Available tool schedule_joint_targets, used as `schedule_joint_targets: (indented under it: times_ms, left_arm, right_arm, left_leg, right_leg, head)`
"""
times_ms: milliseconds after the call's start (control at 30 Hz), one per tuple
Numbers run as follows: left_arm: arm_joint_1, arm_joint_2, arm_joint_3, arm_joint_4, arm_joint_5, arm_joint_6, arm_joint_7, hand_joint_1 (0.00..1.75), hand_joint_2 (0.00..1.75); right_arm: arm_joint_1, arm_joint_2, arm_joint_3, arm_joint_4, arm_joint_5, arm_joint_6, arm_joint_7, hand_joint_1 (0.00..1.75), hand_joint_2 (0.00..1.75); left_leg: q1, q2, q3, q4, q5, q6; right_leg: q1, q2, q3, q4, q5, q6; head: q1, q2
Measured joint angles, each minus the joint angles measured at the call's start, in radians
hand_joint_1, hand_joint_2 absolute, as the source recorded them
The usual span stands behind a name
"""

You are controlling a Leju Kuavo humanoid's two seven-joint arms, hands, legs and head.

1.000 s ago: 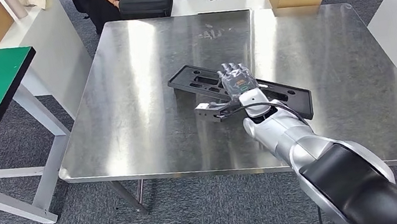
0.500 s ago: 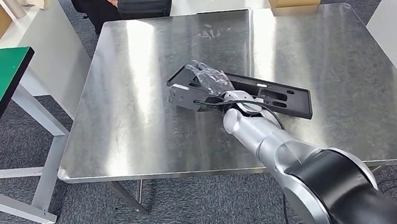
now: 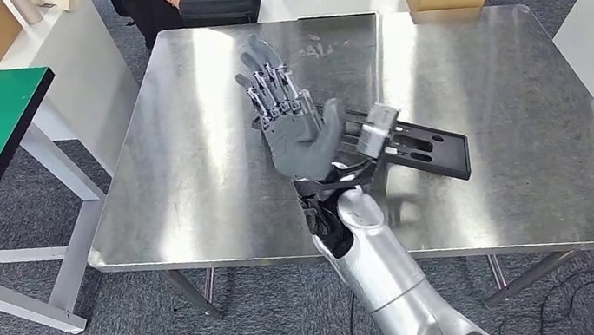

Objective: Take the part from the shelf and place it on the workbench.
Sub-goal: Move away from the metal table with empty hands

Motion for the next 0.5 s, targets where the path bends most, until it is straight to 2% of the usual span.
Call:
schedule_joint_targets:
  times_ms: [233, 500]
  left_arm:
    - [0.002, 0.006, 0.021, 0.0, 0.003, -0.002, -0.015, 0.0, 0.0]
    - [0.002, 0.01, 0.025, 0.0, -0.018, -0.004, -0.02, 0.0, 0.0]
  right_arm:
    - [0.13, -0.051, 0.01, -0.238, -0.131, 0.08, -0.018, 0.0, 0.0]
    - [0.245, -0.104, 0.013, -0.369, -0.099, 0.109, -0.05, 0.0, 0.0]
  left_leg:
    - [0.0, 0.0, 0.0, 0.0, 0.0, 0.0]
    - [0.0, 0.0, 0.0, 0.0, 0.0, 0.0]
  right_leg:
    - [0.0, 0.0, 0.0, 0.0, 0.0, 0.0]
    - [0.0, 0.0, 0.0, 0.0, 0.0, 0.0]
  head:
    - [0.0, 0.0]
    - [0.0, 0.0]
